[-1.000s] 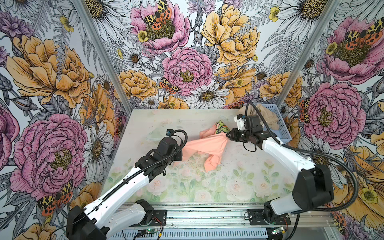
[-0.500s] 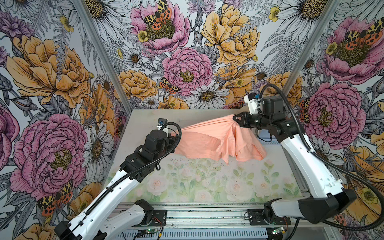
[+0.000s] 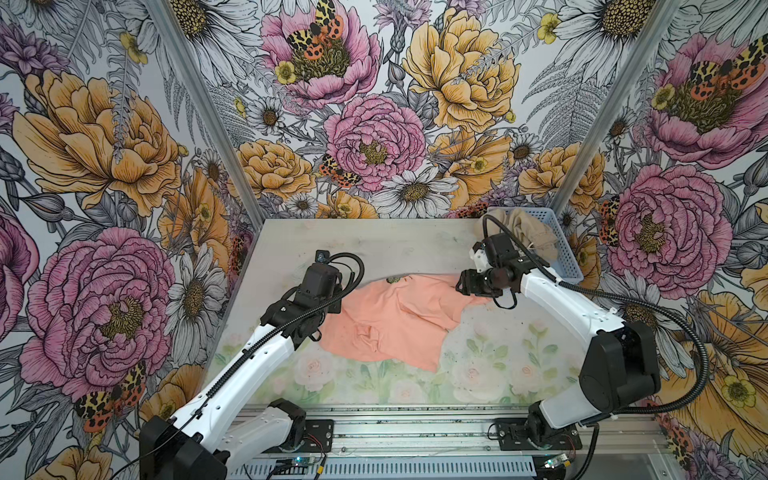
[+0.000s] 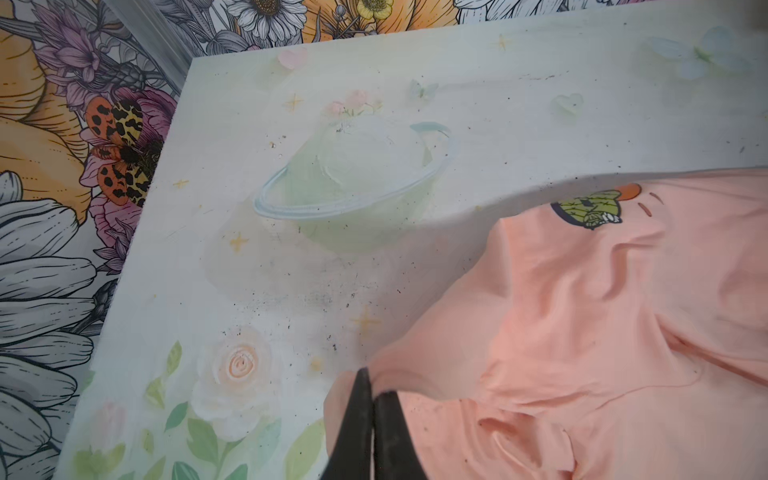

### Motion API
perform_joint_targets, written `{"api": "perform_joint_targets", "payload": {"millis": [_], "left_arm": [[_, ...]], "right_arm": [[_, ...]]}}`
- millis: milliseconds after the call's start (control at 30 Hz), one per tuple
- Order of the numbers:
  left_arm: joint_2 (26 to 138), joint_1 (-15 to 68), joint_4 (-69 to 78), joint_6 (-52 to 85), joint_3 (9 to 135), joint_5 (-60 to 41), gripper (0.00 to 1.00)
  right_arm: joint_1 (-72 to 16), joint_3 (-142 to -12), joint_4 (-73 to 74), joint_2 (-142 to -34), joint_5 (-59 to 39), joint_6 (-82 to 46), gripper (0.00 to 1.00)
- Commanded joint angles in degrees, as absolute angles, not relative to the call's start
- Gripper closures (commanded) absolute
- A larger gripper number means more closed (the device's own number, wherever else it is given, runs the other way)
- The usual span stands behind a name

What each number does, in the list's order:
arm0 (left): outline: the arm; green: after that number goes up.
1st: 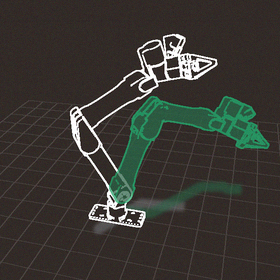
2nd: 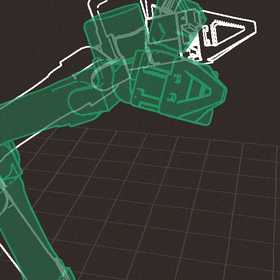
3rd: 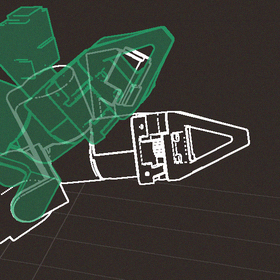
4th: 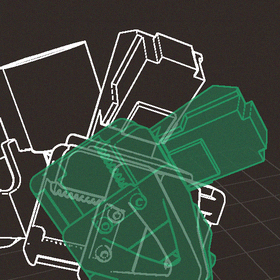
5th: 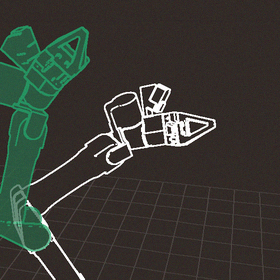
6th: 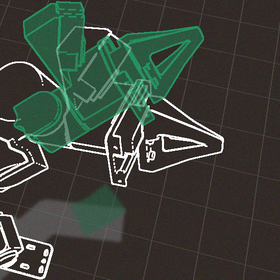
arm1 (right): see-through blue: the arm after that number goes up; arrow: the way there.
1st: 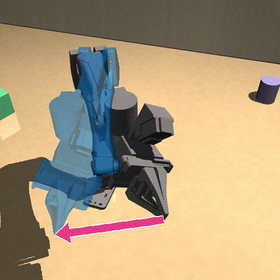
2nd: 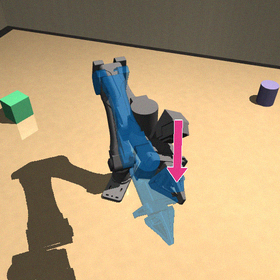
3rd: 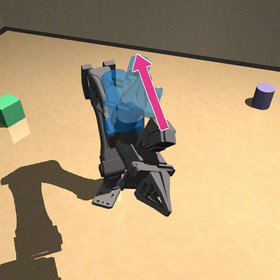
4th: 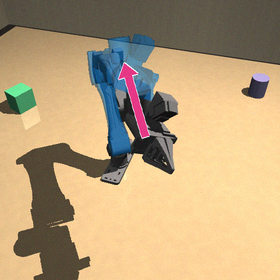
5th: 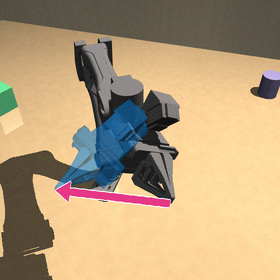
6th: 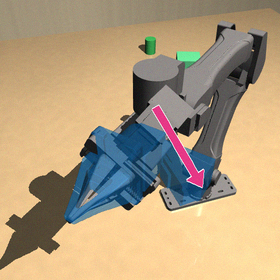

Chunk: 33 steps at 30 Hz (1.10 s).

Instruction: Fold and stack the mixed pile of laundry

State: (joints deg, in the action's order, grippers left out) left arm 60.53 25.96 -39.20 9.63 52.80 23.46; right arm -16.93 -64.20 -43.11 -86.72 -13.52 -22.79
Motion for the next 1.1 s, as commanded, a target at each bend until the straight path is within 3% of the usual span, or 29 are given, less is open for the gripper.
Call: {"api": "perform_joint_targets", "payload": {"millis": [0, 333, 433, 533, 567, 767, 967, 1000, 1067], "left_arm": [[60.6, 25.3, -38.4, 9.8, 52.6, 21.9, 1.00], [59.9, 25.2, -38.3, 10.6, 51.5, 21.4, 1.00], [59.2, 24.9, -38.3, 10.6, 50.9, 21.5, 1.00], [58.5, 24.5, -38.3, 10.5, 50.4, 21.4, 1.00], [58.3, 24.5, -38.4, 10.5, 50.3, 21.3, 1.00], [58.0, 24.6, -37.9, 10.8, 49.3, 19.6, 1.00], [59.7, 25.4, -36.0, 10.8, 48.1, 18.7, 1.00], [60.1, 25.5, -35.7, 10.8, 48.0, 18.8, 1.00], [60.6, 25.6, -35.3, 10.9, 47.8, 18.8, 1.00]], "right_arm": [[-19.2, -59.0, -35.8, -86.2, -14.9, -27.0, 0.38], [-23.9, -50.9, -21.0, -94.5, -14.0, -35.9, 0.40], [-23.8, -51.1, -21.0, -97.0, -10.0, -34.8, 0.60], [-22.5, -51.3, -21.5, -96.5, -8.2, -33.8, 0.96], [-21.6, -51.5, -22.4, -95.4, -7.6, -33.3, 1.00], [-15.6, -57.1, -28.3, -90.5, -3.4, -27.9, 1.00], [-12.2, -70.7, -30.8, -98.3, -5.3, -21.8, 1.00], [-12.1, -73.5, -32.3, -100.0, -5.9, -21.0, 0.94], [-12.2, -77.1, -35.7, -101.8, -7.7, -20.5, 0.71]]}}
